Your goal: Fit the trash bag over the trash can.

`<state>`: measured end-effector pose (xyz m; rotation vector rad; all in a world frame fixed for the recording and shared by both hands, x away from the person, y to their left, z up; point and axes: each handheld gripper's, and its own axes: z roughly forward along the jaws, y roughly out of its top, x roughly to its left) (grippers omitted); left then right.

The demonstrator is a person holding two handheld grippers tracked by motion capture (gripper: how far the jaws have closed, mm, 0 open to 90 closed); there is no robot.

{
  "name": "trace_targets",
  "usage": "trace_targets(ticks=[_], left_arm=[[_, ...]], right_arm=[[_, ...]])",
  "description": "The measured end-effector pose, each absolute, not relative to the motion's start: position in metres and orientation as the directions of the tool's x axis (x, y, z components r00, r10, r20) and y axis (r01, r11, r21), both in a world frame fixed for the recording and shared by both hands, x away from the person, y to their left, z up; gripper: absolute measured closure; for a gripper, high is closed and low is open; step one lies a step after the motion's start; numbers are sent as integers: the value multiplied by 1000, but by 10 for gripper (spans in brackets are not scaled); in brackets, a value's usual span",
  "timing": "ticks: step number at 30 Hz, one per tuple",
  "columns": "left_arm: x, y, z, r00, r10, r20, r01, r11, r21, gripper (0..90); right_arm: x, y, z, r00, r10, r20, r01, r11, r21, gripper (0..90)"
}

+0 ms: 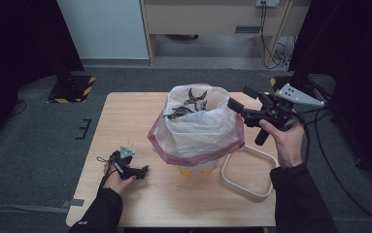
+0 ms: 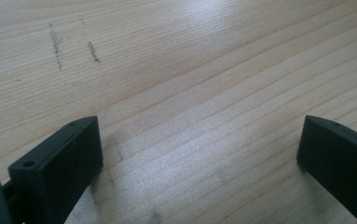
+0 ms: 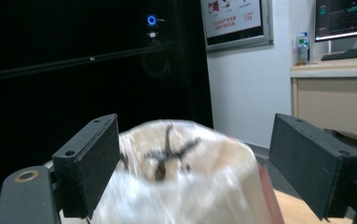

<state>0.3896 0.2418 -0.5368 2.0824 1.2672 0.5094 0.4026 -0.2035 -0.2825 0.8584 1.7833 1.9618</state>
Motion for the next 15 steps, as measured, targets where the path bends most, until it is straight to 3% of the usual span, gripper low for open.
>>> trace_targets(ticks=[15], left_arm=[[390,242,-537,460,888,-1,640,-331,694,0]], right_arm=[[424,-160,-240,-763,624,171,113,-131,985,236]])
